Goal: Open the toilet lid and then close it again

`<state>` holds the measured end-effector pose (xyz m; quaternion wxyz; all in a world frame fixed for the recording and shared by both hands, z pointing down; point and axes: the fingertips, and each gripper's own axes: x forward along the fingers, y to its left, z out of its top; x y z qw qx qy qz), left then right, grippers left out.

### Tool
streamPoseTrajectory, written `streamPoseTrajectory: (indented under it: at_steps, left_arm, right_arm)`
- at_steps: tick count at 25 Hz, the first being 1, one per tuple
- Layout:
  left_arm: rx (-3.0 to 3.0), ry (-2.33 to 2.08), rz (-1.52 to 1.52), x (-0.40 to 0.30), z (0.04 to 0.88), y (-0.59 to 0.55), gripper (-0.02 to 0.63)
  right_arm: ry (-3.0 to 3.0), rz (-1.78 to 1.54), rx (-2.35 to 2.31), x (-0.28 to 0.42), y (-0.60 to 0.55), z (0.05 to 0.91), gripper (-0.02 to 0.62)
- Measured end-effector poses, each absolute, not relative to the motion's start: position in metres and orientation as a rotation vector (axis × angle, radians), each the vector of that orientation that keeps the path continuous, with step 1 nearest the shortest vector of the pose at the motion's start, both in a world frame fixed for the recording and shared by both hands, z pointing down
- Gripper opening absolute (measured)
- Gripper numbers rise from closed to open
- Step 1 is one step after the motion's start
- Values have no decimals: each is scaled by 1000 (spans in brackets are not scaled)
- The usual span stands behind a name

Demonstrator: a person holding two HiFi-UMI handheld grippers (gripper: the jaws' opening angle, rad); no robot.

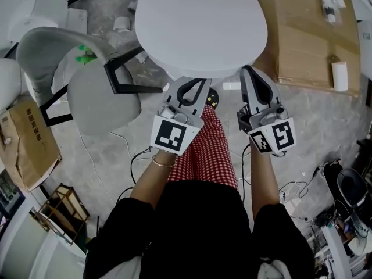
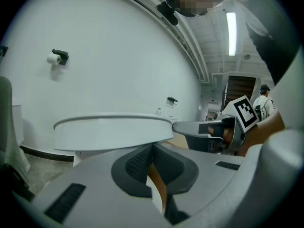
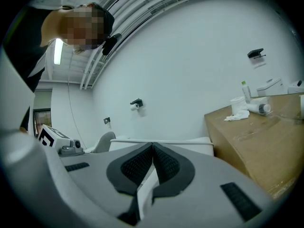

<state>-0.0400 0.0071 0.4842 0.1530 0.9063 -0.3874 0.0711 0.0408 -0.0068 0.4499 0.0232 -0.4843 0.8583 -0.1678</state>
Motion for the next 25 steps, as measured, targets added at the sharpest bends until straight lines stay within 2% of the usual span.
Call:
streamPoseTrajectory:
  at_steps: [25]
  left_arm:
    - [2585,-1184,173,-37,442,-28,3]
  right_arm:
    - [2738,-397,-1512,40,-39,410,20]
